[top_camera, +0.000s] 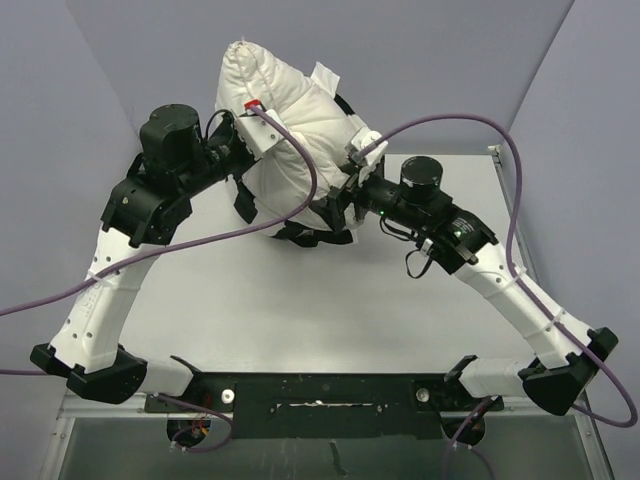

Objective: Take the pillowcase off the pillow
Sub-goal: Remove the pillow from the pillowcase.

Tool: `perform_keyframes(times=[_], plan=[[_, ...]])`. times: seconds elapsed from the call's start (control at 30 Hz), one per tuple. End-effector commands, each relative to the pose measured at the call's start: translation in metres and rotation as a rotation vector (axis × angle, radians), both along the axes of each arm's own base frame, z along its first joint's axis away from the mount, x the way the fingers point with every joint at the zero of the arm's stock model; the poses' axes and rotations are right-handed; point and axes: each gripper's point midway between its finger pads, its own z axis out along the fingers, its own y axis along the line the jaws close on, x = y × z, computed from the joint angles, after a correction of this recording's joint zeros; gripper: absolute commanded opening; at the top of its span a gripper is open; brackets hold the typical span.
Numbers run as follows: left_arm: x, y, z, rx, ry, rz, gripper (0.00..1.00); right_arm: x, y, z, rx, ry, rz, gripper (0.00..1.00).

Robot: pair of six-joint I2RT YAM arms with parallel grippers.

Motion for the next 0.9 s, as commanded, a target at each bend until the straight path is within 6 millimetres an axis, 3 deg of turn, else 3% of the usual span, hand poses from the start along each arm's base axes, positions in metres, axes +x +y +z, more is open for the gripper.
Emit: perform_keyframes(times=[0.0,0.13,0.2,0.27,0.33,0.4,0.47,0.5,0.57,0.67,0.7,0.73,0.8,0.87], plan=[[-0.013,0.005,0.063,-0.099,-0.171,-0.005,0.00,0.040,-0.006,-0.009,-0.052,0.014,-0.175,0.87],[-0.023,0.011,0.109,-0.160,-0.272,-0.001,0.00,0.045,0.015,0.000,0.016,0.085,-0.110,0.41],[-0.031,0.013,0.129,-0.182,-0.304,-0.008,0.00,0.042,0.019,0.016,0.107,0.133,-0.050,0.18],[-0.041,0.017,0.154,-0.208,-0.353,-0.015,0.00,0.045,0.007,0.043,0.270,0.182,0.006,0.01],[-0.045,0.016,0.167,-0.217,-0.379,-0.025,0.00,0.054,-0.021,0.060,0.423,0.257,0.003,0.00],[-0.045,0.011,0.169,-0.220,-0.370,-0.038,0.00,0.067,-0.051,0.054,0.482,0.325,-0.057,0.00],[-0.043,0.000,0.151,-0.201,-0.300,-0.071,0.00,0.071,-0.066,0.021,0.412,0.379,-0.130,0.00],[-0.042,-0.008,0.136,-0.184,-0.248,-0.094,0.00,0.071,-0.069,-0.006,0.342,0.405,-0.160,0.00],[-0.044,-0.026,0.105,-0.155,-0.142,-0.146,0.00,0.062,-0.070,-0.073,0.200,0.500,-0.171,0.05],[-0.057,-0.056,0.058,-0.110,-0.009,-0.240,0.00,0.031,-0.074,-0.175,-0.054,0.614,-0.186,0.18],[-0.064,-0.067,0.046,-0.092,0.020,-0.275,0.00,0.022,-0.079,-0.200,-0.131,0.622,-0.218,0.27],[-0.073,-0.080,0.034,-0.071,0.042,-0.317,0.00,0.011,-0.082,-0.216,-0.178,0.636,-0.223,0.43],[-0.083,-0.100,0.015,-0.035,0.073,-0.367,0.00,0.003,-0.086,-0.203,-0.197,0.562,-0.234,0.69],[-0.090,-0.117,0.002,-0.022,0.105,-0.400,0.00,0.003,-0.088,-0.152,-0.140,0.399,-0.235,0.89]])
